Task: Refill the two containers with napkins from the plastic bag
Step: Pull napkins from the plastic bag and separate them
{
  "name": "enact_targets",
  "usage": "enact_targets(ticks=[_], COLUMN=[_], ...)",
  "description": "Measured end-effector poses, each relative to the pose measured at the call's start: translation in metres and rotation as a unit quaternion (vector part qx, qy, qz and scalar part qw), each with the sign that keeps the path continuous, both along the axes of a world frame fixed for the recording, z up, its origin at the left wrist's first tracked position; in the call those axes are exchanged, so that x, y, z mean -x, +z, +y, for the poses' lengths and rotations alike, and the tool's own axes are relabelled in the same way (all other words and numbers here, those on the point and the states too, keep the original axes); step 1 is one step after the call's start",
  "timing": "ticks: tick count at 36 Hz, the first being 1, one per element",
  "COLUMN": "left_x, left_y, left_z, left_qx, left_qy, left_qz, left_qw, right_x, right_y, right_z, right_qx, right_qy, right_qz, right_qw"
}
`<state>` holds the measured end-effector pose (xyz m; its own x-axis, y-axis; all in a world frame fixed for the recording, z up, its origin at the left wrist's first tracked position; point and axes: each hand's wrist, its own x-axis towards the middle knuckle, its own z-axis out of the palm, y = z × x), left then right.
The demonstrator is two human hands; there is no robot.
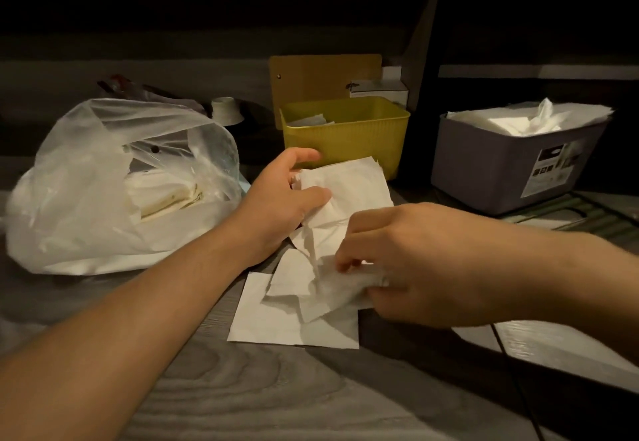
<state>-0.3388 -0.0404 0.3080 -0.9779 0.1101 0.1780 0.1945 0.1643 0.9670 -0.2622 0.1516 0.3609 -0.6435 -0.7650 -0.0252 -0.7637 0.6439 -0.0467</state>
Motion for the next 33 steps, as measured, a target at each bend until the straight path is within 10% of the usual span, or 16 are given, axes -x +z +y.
enact_targets(ticks=[8,14,18,33], left_x=[-0.002,-0.003,-0.003,-0.011], left_y=[0.003,0.004,0.003,0.009], left_z=[-0.002,-0.001,-0.001,0.005], left_qx=[0.014,0.005,0.023,-0.008], left_qy=[-0.008,-0.028,-0.015,-0.021], left_qz=[0.014,0.026,0.022,-0.020], left_qw=[1.000,0.999,0.999,1.000], right_x=[0.016,0.033,0.046,0.058], right_y=[0.002,0.017,0.008,-0.003], right_z=[0.010,0.023,0.029,0.045], right_qx=[0.177,0.465,0.455,0.345], right_qy=[-0.078,-0.192,-0.290,-0.241], right_qz=[-0.103,-0.235,-0.302,-0.243], right_qw=[0.976,0.832,0.786,0.874])
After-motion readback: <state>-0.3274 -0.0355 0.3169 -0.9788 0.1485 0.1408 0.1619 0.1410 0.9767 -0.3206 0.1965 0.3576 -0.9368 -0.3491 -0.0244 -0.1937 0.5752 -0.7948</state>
